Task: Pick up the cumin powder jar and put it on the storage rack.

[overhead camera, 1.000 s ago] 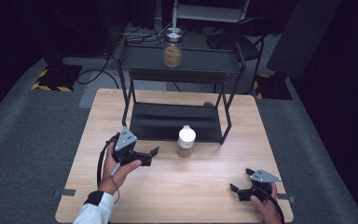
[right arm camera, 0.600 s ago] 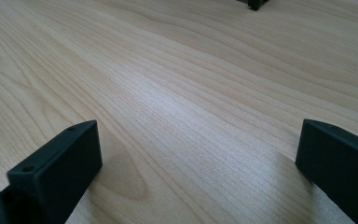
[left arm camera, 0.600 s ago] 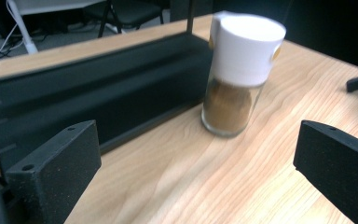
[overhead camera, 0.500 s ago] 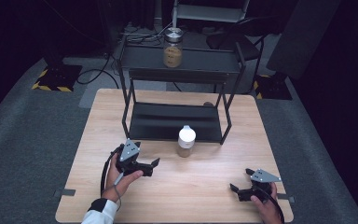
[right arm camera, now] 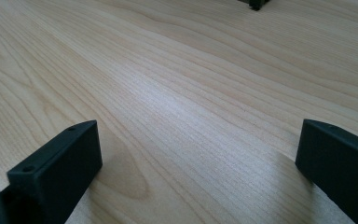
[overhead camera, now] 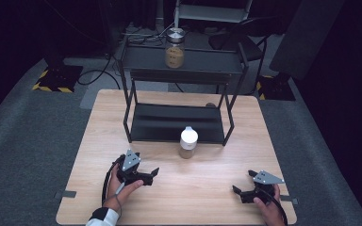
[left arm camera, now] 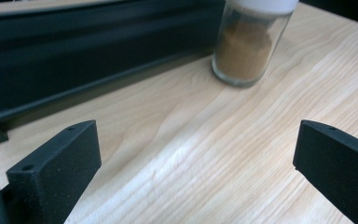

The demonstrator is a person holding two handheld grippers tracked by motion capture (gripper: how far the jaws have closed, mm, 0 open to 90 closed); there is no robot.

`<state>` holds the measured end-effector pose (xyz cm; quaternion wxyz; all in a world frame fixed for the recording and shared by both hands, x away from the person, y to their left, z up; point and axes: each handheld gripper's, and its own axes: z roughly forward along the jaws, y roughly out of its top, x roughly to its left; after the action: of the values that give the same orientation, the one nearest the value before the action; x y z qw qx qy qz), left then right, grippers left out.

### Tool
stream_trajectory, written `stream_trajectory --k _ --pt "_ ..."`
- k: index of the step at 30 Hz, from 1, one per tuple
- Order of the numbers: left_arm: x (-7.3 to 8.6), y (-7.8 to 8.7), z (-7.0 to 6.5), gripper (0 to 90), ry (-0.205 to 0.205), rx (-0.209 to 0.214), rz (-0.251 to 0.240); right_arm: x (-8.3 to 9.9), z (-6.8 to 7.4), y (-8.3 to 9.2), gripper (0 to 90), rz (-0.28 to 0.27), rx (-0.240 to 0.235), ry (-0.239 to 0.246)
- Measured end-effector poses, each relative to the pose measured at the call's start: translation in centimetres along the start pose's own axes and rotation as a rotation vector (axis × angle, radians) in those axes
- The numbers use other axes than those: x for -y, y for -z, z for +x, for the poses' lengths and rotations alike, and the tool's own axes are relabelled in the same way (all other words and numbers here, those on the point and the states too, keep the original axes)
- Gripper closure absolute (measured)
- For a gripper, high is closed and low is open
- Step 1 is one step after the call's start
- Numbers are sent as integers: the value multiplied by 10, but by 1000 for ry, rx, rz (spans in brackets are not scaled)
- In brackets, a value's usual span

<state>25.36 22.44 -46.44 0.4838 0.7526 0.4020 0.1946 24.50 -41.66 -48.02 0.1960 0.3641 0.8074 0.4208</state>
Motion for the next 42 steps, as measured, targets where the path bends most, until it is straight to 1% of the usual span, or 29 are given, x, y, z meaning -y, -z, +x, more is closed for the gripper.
stream_trajectory --k 1,8,10,11,13,15,17,19,22,24,28,32,34,37,42 --pt "2 -1 0 5 6 -1 3 0 0 0 1 0 0 0" --pt "10 -4 -4 4 0 7 35 0 0 0 1 0 -1 1" --pt "11 -5 -3 4 4 14 48 0 0 0 1 0 -1 1" --pt "12 -5 -1 5 15 25 53 0 0 0 1 0 -1 1" --pt "13 -6 -2 5 22 17 65 0 0 0 1 0 -2 1" --pt "13 -7 0 5 23 28 73 0 0 0 1 0 -2 1" --pt "14 -8 -1 5 29 25 78 0 0 0 1 0 -2 2" --pt "14 -8 -1 5 26 26 83 0 0 0 1 0 -2 2" --pt "17 -9 -2 5 29 23 83 0 -1 0 1 0 -3 3" --pt "19 -10 -1 5 43 30 84 0 -1 0 1 0 -4 4" --pt "19 -11 -4 5 24 23 95 0 -1 0 1 0 -6 5" --pt "23 -10 -5 5 13 24 83 0 -1 0 1 0 -6 4" --pt "24 -10 -8 5 -6 18 82 0 -1 0 1 0 -6 4" --pt "25 -11 -13 5 -49 0 87 0 -1 0 1 0 -6 4" --pt "23 -12 -17 5 -73 -15 99 0 -1 0 1 0 -6 4"
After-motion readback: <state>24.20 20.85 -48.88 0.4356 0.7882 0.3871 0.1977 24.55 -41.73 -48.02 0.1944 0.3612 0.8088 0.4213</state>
